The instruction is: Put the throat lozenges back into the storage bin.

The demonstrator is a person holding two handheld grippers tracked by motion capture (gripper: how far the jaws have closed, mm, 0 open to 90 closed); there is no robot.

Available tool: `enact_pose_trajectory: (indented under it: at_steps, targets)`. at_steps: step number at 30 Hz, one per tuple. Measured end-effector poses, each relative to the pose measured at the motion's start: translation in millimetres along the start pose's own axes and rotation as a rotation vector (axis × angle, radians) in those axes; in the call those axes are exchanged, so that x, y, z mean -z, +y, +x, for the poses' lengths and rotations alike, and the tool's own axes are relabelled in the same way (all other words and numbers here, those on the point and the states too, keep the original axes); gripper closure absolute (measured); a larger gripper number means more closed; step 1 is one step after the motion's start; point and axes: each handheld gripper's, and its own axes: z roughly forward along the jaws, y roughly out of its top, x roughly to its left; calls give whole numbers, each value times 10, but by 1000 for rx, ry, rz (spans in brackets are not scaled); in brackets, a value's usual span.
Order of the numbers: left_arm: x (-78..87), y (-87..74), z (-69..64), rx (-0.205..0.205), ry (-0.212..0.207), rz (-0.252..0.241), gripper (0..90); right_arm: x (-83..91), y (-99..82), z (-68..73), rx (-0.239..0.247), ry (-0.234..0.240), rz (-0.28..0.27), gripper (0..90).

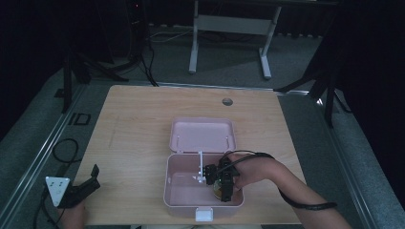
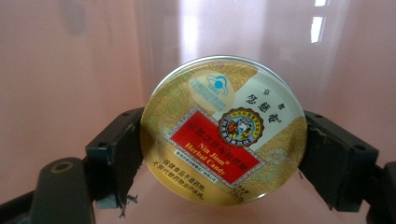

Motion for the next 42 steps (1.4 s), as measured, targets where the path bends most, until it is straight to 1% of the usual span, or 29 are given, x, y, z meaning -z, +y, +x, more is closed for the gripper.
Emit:
enact_pose_trajectory:
  at_steps: [4,5,7,8,11,16,19,20,21,24,30,34,35,38,42]
  targets:
    - [1,-1,-4,-4,6,-3,3,-84,-4,-25,-14,-7,18,199]
    - [0,0,-4,-3,4,-1,3,-90,-1,-24,-16,-12,17,199]
    - [0,0,-3,-2,4,-2,3,-95,5,-31,-24,-5,6,199]
    - [0,0,-2,-3,4,0,3,-104,8,-34,-20,-7,5,199]
    - [0,0,-2,-3,3,-1,3,-153,18,-44,-23,-10,19,199]
    - [1,-1,0,-3,5,-2,4,-247,36,-61,-16,11,35,199]
    - [0,0,-1,-4,5,-2,3,-267,51,-66,-28,21,43,199]
    - [-1,0,-3,-5,4,-2,3,-282,62,-66,-25,23,51,199]
    - [-1,0,-3,-5,4,-2,3,-317,72,-64,-13,24,74,198]
    - [1,-1,1,-2,4,-4,3,-336,79,-69,-19,38,83,197]
    - [1,-1,1,-4,1,-4,3,-337,87,-63,-23,47,98,194]
    - [0,-1,3,-3,-1,-4,3,-337,73,-58,-20,49,88,180]
    - [1,-1,2,-3,0,-4,3,-330,71,-57,-28,49,85,174]
    - [3,-3,1,-5,-1,-6,3,-314,60,-50,-19,44,76,174]
    - [5,-4,2,-4,-1,-8,4,-200,36,-35,-18,18,26,180]
